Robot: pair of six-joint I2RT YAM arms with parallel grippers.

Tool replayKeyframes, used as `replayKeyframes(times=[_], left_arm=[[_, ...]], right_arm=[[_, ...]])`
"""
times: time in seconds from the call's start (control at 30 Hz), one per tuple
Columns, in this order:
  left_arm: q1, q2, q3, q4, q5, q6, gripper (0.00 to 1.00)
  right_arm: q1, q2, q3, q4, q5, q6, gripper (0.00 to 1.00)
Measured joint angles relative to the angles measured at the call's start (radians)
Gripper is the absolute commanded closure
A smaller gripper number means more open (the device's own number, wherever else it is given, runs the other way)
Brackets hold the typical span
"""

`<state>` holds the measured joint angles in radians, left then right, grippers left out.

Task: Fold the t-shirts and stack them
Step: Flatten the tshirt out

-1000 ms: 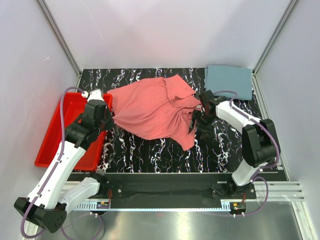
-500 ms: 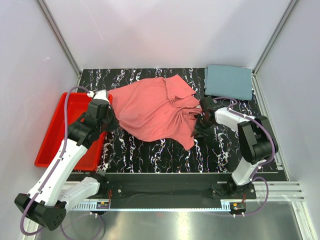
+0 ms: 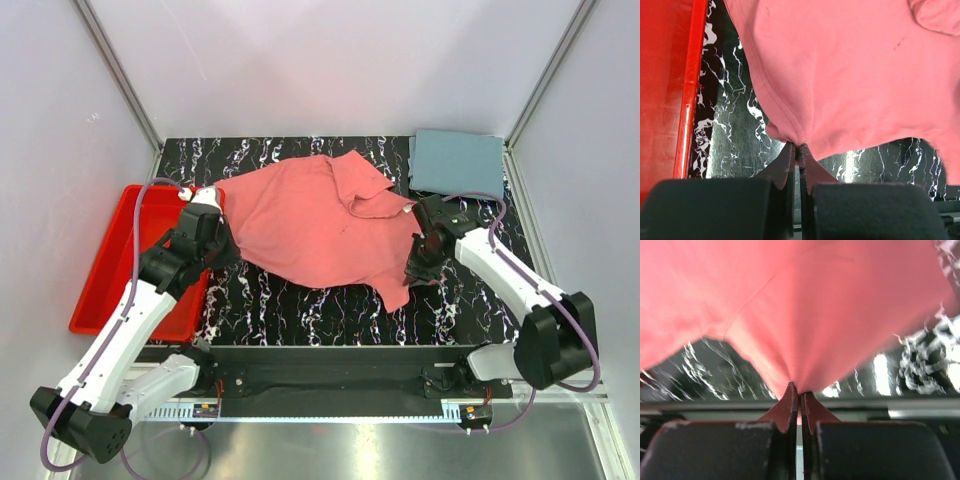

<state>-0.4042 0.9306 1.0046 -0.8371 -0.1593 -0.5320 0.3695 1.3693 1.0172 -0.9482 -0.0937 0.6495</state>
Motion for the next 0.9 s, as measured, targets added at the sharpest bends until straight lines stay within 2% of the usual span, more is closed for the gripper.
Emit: replayKeyframes(times=[0.07, 0.13, 0.17, 0.2, 0.27, 0.37, 0.43, 0.5, 0.8, 0.9], left_arm=[[0.000, 0.000, -0.001, 0.000, 0.003, 0.000, 1.00], [0.000, 0.000, -0.001, 0.000, 0.003, 0.000, 1.00], [0.000, 0.000, -0.001, 0.001, 0.003, 0.000, 1.00], [-0.001, 0.001, -0.001, 0.001, 0.003, 0.000, 1.00], [-0.001, 0.001, -0.001, 0.001, 0.005, 0.000, 1.00], [-0.002, 0.002, -0.001, 0.000, 0.011, 0.000, 1.00], [-0.003, 0.002, -0.001, 0.000, 0.015, 0.000, 1.00], [-0.003, 0.002, -0.001, 0.000, 0.015, 0.000, 1.00], [-0.005, -0.001, -0.006, 0.000, 0.016, 0.000, 1.00], [-0.005, 0.002, -0.013, 0.000, 0.023, 0.000, 1.00]], right_arm=[[0.063, -0.004, 0.047, -0.075, 0.031, 0.004, 1.00], [0.127, 0.055, 0.126, -0.119, 0.048, 0.002, 0.91], [0.154, 0.120, 0.186, -0.135, 0.052, -0.003, 0.82], [0.174, 0.196, 0.262, -0.142, 0.051, -0.014, 0.61], [0.190, 0.380, 0.433, -0.138, 0.063, -0.045, 0.46], [0.189, 0.575, 0.622, -0.100, 0.076, -0.096, 0.36], [0.189, 0.603, 0.628, -0.079, 0.077, -0.119, 0.35], [0.189, 0.564, 0.573, -0.076, 0.078, -0.130, 0.37], [0.179, 0.122, 0.163, 0.004, 0.071, -0.067, 0.61], [0.130, 0.087, 0.055, 0.071, 0.038, -0.046, 0.61]])
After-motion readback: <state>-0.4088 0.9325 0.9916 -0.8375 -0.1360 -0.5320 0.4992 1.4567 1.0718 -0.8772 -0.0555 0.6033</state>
